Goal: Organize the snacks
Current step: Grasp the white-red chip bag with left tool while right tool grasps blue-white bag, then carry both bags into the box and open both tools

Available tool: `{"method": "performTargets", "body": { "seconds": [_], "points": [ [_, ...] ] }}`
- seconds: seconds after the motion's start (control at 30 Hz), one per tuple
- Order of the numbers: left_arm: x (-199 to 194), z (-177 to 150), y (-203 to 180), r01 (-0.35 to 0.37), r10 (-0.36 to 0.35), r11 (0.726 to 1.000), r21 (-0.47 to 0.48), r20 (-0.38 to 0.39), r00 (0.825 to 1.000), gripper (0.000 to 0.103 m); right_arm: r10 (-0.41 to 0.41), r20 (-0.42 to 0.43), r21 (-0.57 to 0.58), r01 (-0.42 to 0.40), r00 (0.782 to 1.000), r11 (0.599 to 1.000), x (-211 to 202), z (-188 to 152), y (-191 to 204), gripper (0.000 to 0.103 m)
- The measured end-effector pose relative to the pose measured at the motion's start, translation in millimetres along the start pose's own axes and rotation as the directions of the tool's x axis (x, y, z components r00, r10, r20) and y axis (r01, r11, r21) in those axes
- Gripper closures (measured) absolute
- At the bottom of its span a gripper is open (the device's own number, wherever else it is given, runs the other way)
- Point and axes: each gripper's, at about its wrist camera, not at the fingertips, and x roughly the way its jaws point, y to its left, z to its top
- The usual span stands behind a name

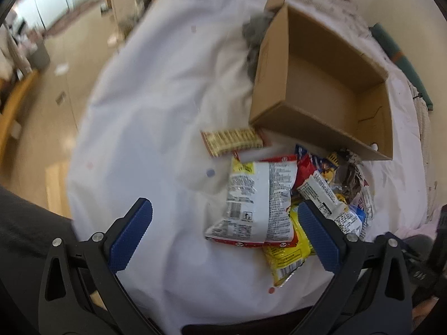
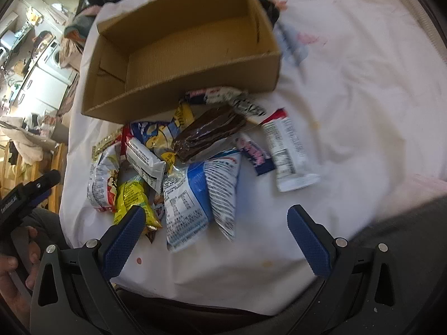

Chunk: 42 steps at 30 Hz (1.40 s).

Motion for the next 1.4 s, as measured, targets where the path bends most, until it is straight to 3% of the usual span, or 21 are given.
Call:
{"method": "performTargets", "body": {
  "seconds": [0.2,0.33,0.4,0.5,0.53,0.57,0.63,0.73,0.87,1.07,1.23,1.4],
  "points": [
    [42.5,-0.2,-14.6,-0.004,0.003,1.000,-0.006,-0.111,0.994,0.000,-0.016,-0.052,-0.054,0.013,0.998,0.998,39.8,7.4,16.2,0.000],
    [57.7,0.5,-25.4,0.019,-0.018,1.000,0.005,-0.114,0.993,0.000,-0.028,-0.074,-0.052,0.025,0.997,0.998,57.1,8.6,17.4,0.001],
    [64.1,2.2,-32.5,-0.007,0.011,0.999,0.033,-0.119,0.993,0.000,-0.050,-0.061,-0.055,0.047,0.997,0.997,58.5,9.6,17.2,0.002],
    [75.8,-0.2,-35.6,0.001,0.001,1.000,0.012,-0.151,0.988,0.001,-0.053,-0.071,-0.052,0.050,0.996,0.997,61.4,9.9,15.9,0.019],
    [80.0,-2.1,-36.0,0.006,-0.006,1.000,0.000,-0.159,0.987,0.003,-0.048,-0.082,-0.038,0.045,0.995,0.998,62.2,8.8,14.8,0.029],
    [82.7,-3.7,-36.5,0.003,-0.002,1.000,0.002,-0.161,0.987,0.006,-0.049,-0.079,-0.031,0.047,0.996,0.998,62.0,8.0,14.0,0.032],
    [88.9,-8.2,-38.9,-0.001,0.008,0.999,0.039,-0.180,0.984,0.029,-0.059,-0.067,-0.043,0.056,0.996,0.997,60.1,6.3,17.0,0.037],
    [78.1,-13.6,-38.1,-0.008,0.014,0.999,0.041,-0.149,0.989,0.040,-0.039,-0.072,-0.034,0.037,0.997,0.999,45.1,-2.7,14.5,0.039],
    [51.2,-25.1,-34.4,-0.043,0.047,0.998,0.039,-0.118,0.992,0.041,0.028,-0.083,-0.006,-0.029,0.996,1.000,18.8,-13.3,11.7,0.039],
    [-3.4,-25.5,-38.7,-0.030,0.030,0.998,0.055,-0.002,1.000,0.041,0.083,0.093,-0.066,-0.077,0.992,0.995,-48.3,-9.1,20.8,0.039],
    [-46.1,12.8,-40.4,0.003,-0.013,0.997,0.072,0.129,0.992,0.041,0.153,0.300,-0.087,-0.133,0.942,0.987,-91.2,19.1,22.9,0.039],
    [-52.0,52.4,-64.8,-0.003,-0.022,0.991,0.134,0.182,0.983,0.041,0.171,0.366,-0.065,-0.158,0.915,0.985,-89.7,56.0,20.5,0.039]
  ]
}}
